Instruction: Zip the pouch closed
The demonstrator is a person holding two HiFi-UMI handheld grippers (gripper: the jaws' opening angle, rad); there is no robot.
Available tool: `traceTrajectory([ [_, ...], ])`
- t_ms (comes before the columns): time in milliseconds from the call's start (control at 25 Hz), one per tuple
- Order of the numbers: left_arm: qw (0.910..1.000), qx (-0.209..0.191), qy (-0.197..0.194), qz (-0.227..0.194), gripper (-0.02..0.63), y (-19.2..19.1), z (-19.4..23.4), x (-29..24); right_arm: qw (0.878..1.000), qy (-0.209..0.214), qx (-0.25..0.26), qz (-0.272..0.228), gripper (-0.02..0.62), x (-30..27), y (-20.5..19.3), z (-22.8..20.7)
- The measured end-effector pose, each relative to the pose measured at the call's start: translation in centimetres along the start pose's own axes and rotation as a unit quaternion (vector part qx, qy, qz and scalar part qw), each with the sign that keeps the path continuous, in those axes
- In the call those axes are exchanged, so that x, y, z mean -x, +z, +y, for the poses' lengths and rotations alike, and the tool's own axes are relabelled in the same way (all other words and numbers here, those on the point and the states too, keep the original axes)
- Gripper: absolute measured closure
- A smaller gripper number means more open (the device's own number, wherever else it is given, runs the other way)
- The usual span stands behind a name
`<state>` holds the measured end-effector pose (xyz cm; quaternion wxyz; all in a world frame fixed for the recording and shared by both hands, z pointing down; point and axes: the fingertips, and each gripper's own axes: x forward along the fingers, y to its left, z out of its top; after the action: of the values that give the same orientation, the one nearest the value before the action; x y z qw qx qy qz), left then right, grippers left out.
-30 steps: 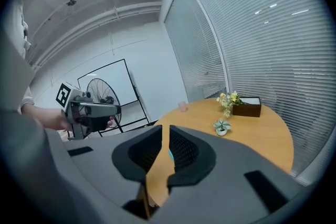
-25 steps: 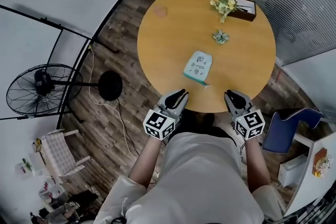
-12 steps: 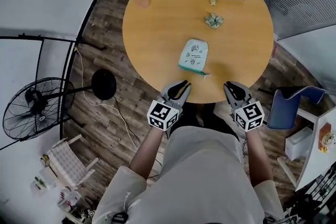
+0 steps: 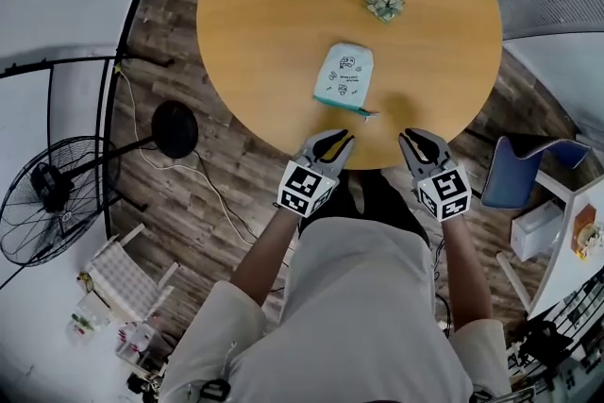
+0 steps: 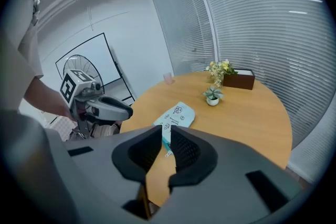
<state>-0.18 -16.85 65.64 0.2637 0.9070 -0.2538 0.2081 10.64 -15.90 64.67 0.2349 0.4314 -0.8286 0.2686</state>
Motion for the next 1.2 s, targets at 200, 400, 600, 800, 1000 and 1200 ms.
traceTrajectory([
  [200,0.9995,-0.004,-0.004,0.032,0.537,-2.7,1.3,-2.5,0.999,0.001,0.026,0.041,0.541,-2.7,-2.5,-1.1],
  [400,0.9988,0.004,-0.005,0.048,0.537,-5.1,2.6,-4.9,0.997,0.014,0.042,0.068,0.532,-5.5,-4.8,-1.7],
  [600,0.9979,0.014,-0.008,0.062,0.537,-7.2,3.0,-7.3,0.994,0.040,0.057,0.087,0.523,-8.2,-6.8,-1.7],
  [800,0.9965,0.019,-0.005,0.081,0.535,-9.4,3.4,-9.5,0.986,0.064,0.096,0.118,0.511,-11.1,-8.6,-1.8],
  [1000,0.9953,0.019,0.002,0.095,0.535,-11.1,4.0,-11.1,0.976,0.096,0.130,0.147,0.506,-13.6,-10.3,-1.8],
  [1200,0.9943,0.018,0.009,0.105,0.535,-12.5,4.4,-11.8,0.966,0.123,0.150,0.171,0.506,-15.1,-12.2,-1.6],
])
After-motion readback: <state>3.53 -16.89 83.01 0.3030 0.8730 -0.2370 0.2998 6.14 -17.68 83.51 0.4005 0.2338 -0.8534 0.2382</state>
